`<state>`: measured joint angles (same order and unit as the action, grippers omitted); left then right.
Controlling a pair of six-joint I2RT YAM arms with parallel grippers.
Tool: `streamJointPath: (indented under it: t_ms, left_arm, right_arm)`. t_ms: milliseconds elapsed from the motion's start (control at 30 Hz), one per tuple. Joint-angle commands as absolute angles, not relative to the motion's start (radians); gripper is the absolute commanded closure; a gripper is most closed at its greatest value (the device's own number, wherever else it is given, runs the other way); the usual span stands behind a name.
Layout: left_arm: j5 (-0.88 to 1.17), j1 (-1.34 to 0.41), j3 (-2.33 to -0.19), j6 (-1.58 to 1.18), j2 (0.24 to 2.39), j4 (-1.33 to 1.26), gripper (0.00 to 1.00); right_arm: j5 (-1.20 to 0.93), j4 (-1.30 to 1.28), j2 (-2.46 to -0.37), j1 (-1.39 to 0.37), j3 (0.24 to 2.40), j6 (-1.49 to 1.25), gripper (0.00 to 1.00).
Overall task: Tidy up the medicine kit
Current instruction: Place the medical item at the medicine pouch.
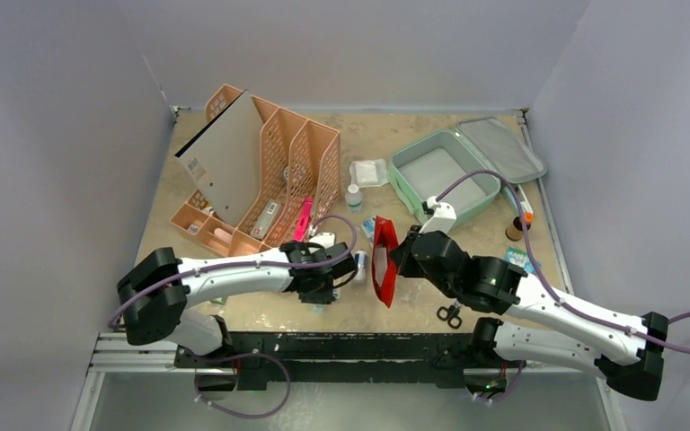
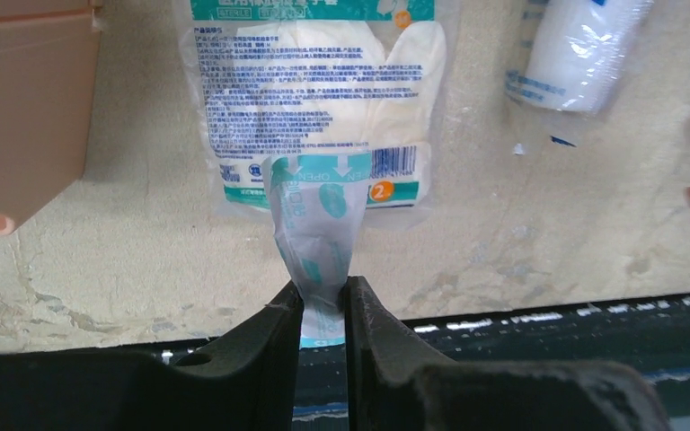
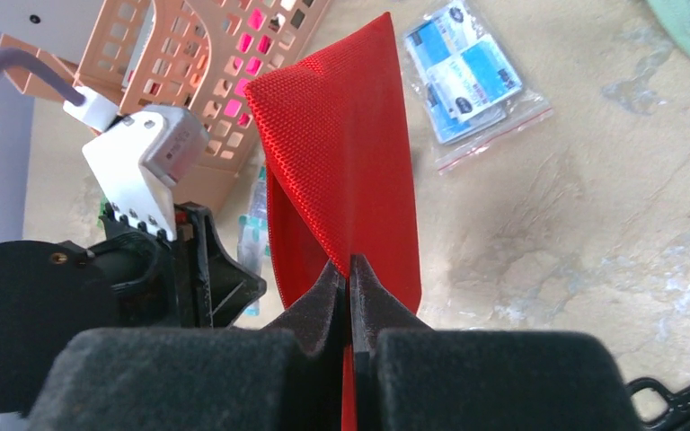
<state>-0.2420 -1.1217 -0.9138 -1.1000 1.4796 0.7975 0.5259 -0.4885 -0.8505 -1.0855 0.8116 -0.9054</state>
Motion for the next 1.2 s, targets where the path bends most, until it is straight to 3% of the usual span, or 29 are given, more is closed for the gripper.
streamJointPath:
  t_ms: [0, 367, 567, 733, 1167]
  left_arm:
    - [-0.245, -1.124, -0.953, -1.131, 1.384, 0.83, 0.8]
    - [-0.224, -1.124, -1.068, -1.104, 1.129, 0.799, 0.81]
    - [-0.114, -1.124, -0.99, -1.082, 1.036, 0.564, 0.81]
    - [-0.085, -1.124, -0.965, -1.046, 1.056, 0.475, 0.81]
    - [-0.192, -1.124, -0.987, -1.061, 1.175, 0.545, 0.81]
  right_arm:
    - [0.483, -0.44, -0.864, -1.086, 0.801, -0.982, 1.0]
    - [0.417, -0.349, -0.986, -1.086, 0.863, -1.056, 1.0]
    - [0.389, -0.315, -1.012, -1.086, 0.865, -1.093, 1.0]
    - [0.378, -0.299, -1.02, -1.086, 0.884, -1.094, 1.0]
    - [0.307, -0.317, -1.035, -1.086, 0.914, -1.042, 1.0]
